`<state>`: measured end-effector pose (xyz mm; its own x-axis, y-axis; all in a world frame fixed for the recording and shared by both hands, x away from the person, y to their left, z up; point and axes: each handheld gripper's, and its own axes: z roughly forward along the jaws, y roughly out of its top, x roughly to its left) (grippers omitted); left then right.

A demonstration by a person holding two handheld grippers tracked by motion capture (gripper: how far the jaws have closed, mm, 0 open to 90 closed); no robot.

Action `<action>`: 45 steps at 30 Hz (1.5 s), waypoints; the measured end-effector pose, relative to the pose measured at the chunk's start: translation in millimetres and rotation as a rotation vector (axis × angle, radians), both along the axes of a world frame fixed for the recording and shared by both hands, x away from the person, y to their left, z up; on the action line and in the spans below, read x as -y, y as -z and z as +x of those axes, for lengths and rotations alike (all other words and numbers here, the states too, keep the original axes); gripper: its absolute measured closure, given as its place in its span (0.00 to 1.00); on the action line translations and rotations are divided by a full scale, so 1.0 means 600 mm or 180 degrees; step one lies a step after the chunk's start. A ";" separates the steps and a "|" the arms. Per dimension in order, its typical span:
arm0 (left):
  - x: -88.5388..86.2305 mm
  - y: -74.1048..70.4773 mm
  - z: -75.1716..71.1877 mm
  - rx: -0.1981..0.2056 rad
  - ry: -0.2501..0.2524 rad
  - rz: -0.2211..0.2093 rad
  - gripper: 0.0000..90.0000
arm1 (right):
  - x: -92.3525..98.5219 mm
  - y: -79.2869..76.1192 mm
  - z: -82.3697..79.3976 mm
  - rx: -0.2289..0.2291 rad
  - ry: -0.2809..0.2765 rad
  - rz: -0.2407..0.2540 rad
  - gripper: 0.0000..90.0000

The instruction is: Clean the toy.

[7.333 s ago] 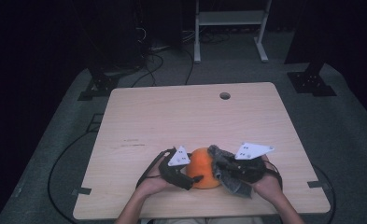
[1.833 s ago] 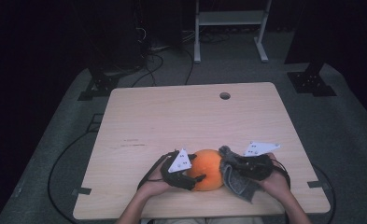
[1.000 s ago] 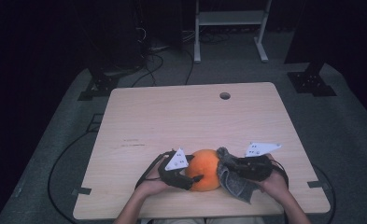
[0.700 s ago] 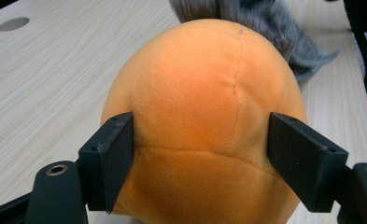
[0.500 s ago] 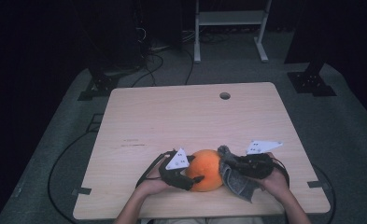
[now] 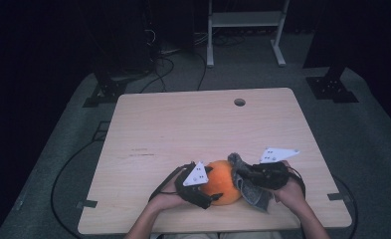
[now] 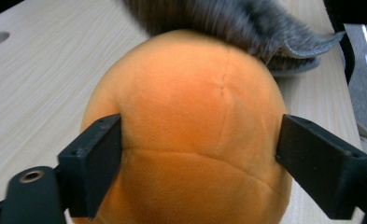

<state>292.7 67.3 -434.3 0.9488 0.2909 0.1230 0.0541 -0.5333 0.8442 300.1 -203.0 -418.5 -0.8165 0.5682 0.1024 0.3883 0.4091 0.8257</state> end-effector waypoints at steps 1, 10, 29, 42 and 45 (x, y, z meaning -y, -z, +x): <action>0.000 0.000 0.000 0.0000 0.0000 0.0000 0.13 | 0.000 0.000 0.000 0.0000 0.0000 0.0000 0.82; 0.007 0.011 0.013 -0.0310 -0.0328 0.0019 0.19 | 0.010 0.004 -0.012 0.0012 0.0020 -0.0130 0.82; 0.013 0.000 0.009 0.0091 -0.0515 -0.0256 0.13 | -0.042 -0.015 -0.046 0.0487 -0.0085 -0.0284 0.83; 0.011 0.004 0.003 0.0174 -0.0327 -0.0070 0.17 | 0.015 -0.017 -0.027 0.0261 0.0075 -0.0014 0.83; 0.003 0.002 0.009 0.0079 -0.0348 -0.0074 0.12 | -0.012 -0.008 -0.031 0.0345 -0.0035 -0.0264 0.83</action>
<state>298.0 65.2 -435.5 0.9080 0.3956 0.1380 0.0899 -0.5056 0.8581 281.3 -195.7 -413.7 -0.8263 0.5622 -0.0338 0.2938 0.4814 0.8258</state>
